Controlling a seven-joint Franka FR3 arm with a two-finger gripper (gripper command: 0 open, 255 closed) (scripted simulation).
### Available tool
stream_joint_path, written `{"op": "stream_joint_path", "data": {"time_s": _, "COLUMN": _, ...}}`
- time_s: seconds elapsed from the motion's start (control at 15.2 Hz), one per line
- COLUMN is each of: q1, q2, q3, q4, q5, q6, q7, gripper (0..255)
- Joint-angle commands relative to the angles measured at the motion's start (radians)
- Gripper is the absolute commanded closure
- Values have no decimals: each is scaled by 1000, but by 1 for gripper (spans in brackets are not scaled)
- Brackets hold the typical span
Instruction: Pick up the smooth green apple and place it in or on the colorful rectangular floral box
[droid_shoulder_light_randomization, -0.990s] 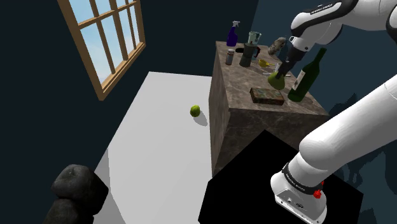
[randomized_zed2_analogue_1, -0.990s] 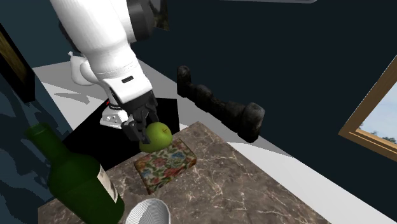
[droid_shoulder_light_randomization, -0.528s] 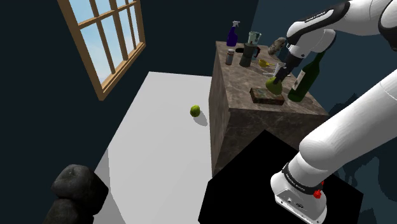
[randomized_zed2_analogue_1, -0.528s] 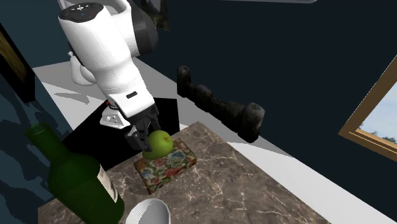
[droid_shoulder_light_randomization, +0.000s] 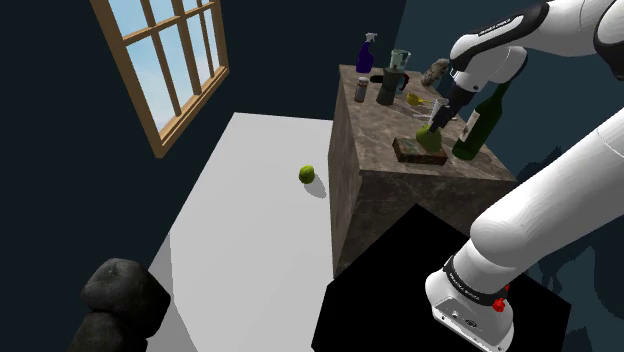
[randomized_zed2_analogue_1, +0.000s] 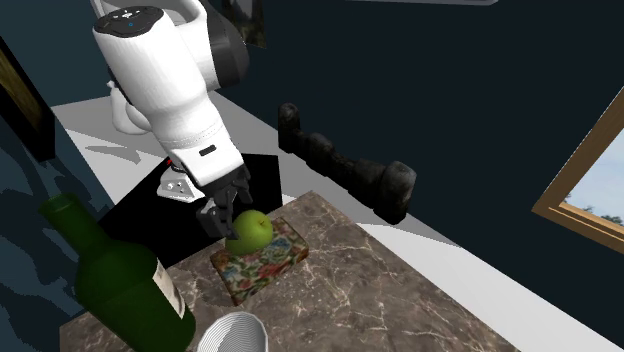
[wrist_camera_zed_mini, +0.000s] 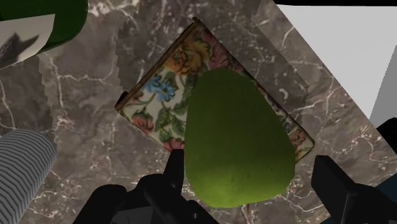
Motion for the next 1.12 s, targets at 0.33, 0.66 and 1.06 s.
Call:
{"op": "stream_joint_path", "data": {"time_s": 0.33, "q1": -4, "q2": -17, "q3": 2, "q4": 19, "q5": -14, "q6": -33, "q7": 10, "gripper": 0}}
{"op": "stream_joint_path", "data": {"time_s": 0.66, "q1": -13, "q2": -57, "q3": 8, "q4": 81, "q5": -43, "q6": -126, "q7": 31, "gripper": 0}}
{"op": "stream_joint_path", "data": {"time_s": 1.06, "q1": -13, "q2": -57, "q3": 8, "q4": 81, "q5": -43, "q6": -126, "q7": 31, "gripper": 0}}
